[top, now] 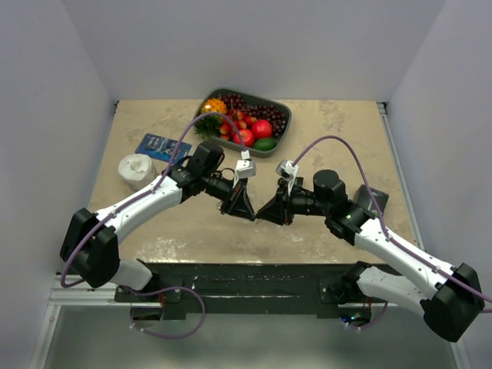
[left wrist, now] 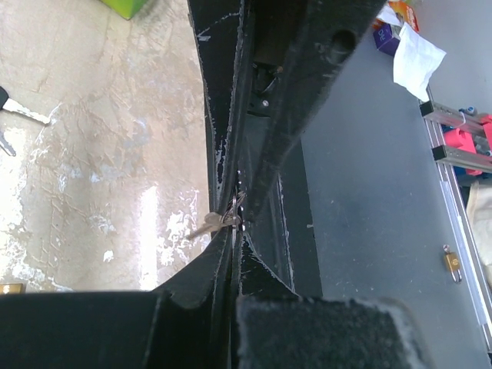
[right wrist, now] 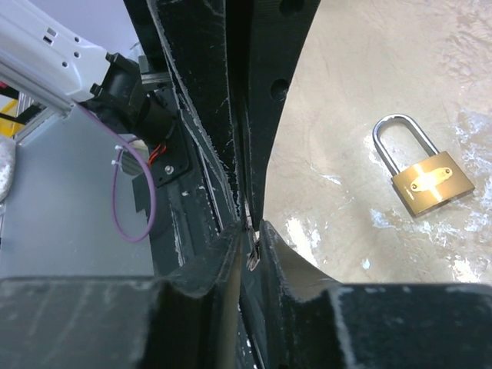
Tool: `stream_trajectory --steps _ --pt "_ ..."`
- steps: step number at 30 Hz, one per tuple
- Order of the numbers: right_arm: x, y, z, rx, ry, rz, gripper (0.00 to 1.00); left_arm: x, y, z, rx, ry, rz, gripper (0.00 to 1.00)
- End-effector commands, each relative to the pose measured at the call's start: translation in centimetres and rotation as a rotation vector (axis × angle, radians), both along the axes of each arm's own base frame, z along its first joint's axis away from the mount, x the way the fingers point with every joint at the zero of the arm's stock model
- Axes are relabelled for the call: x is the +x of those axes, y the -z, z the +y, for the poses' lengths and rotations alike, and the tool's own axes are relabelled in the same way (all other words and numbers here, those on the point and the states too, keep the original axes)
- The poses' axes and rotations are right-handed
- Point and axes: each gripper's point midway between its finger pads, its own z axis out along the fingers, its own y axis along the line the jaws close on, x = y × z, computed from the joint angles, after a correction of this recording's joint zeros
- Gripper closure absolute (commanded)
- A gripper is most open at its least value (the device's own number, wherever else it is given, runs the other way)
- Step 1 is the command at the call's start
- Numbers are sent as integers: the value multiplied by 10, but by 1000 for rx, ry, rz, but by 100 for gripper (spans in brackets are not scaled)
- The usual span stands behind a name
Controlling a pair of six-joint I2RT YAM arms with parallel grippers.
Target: Unlock with the key
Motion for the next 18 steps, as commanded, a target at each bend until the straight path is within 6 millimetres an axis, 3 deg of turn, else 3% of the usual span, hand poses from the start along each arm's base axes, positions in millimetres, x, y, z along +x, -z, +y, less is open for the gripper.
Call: stream_trajectory --steps 1,5,18 --pt "-2 -17 4 52 -35 -42 84 -5 -17 -2 -59 42 -54 100" --pt "-4 -14 5 47 -51 -33 90 -4 -16 -2 -56 34 -57 100" --pt "-10 -2 4 27 -78 1 89 -3 -17 -2 -57 32 -65 100"
